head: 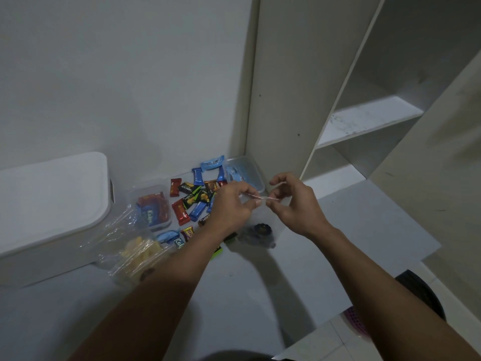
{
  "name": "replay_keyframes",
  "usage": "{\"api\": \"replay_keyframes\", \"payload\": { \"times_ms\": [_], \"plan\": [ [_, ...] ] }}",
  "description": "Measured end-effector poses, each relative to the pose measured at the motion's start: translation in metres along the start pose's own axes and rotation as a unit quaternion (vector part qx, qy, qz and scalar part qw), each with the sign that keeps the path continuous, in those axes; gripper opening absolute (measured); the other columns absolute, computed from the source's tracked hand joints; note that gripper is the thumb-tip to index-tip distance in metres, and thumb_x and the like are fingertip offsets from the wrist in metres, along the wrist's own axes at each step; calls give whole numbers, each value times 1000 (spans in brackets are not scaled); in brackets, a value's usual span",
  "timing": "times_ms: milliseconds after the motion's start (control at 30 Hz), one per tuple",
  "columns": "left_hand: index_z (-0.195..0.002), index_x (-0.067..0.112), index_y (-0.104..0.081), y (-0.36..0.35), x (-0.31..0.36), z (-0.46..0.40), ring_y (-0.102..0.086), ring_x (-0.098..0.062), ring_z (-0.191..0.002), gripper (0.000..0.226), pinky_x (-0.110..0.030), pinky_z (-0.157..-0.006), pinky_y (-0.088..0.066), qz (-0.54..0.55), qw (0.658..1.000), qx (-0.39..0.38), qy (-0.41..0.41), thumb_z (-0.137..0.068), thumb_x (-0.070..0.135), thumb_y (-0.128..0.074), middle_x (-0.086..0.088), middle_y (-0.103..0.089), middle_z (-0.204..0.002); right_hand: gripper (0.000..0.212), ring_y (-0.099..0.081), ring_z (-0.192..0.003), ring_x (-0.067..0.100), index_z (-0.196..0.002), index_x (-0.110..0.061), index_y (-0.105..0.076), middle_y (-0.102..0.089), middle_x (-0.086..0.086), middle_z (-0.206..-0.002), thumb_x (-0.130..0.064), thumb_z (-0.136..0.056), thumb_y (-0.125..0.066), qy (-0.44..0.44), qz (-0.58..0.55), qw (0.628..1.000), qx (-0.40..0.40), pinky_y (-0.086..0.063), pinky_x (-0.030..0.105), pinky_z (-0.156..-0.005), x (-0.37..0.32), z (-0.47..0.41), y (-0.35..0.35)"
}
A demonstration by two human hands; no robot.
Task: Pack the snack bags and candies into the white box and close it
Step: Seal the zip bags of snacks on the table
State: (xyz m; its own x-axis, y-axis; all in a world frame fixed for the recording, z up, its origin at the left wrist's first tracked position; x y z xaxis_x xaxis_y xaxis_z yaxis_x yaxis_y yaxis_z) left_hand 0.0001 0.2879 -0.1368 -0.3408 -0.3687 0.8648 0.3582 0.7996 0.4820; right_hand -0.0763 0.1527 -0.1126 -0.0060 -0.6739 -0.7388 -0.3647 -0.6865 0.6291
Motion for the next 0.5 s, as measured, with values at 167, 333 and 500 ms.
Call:
{"api": "replay_keyframes", "payload": {
  "times_ms": [167, 333, 500],
  "plan": [
    [-74, 18, -69, 9, -6, 0, -64, -12, -86, 11, -44, -90, -52, 18, 999, 0, 30, -76, 10, -77, 8, -67, -79, 36, -62, -74, 8, -100, -24, -49, -64, -10, -76, -12, -78, -74, 2, 6, 1000, 5, -51, 30, -72, 1, 2, 1],
    [-71, 24, -68, 6, -2, 3, -63, -12, -84, 17, -44, -88, -53, -12, 999, 3, 34, -74, 11, -79, 9, -65, -77, 42, -63, -77, 11, -105, -28, -44, -66, -7, -79, -12, -78, -72, 26, 27, 999, -22, -52, 35, -75, -7, -1, -6],
    [-76, 18, -73, 8, -1, 2, -60, -2, -80, 9, -33, -85, -51, 1, 999, -3, 32, -73, 13, -80, 13, -64, -74, 34, -61, -72, 17, -104, -21, -44, -64, -6, -77, -13, -81, -67, 55, 61, 996, -18, -51, 40, -67, -7, -1, -9]
  ]
}}
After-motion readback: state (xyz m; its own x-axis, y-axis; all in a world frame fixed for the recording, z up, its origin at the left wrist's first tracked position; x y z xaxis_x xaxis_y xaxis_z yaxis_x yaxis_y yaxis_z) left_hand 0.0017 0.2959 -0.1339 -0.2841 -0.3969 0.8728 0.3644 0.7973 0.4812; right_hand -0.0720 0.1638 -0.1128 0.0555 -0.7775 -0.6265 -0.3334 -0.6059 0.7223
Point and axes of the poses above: each hand's wrist, its own z-axis away from the middle knuckle, its own y-axis out of the back of the hand, x = y × z, the point moved 6 cm from there along -z, towards the middle knuckle
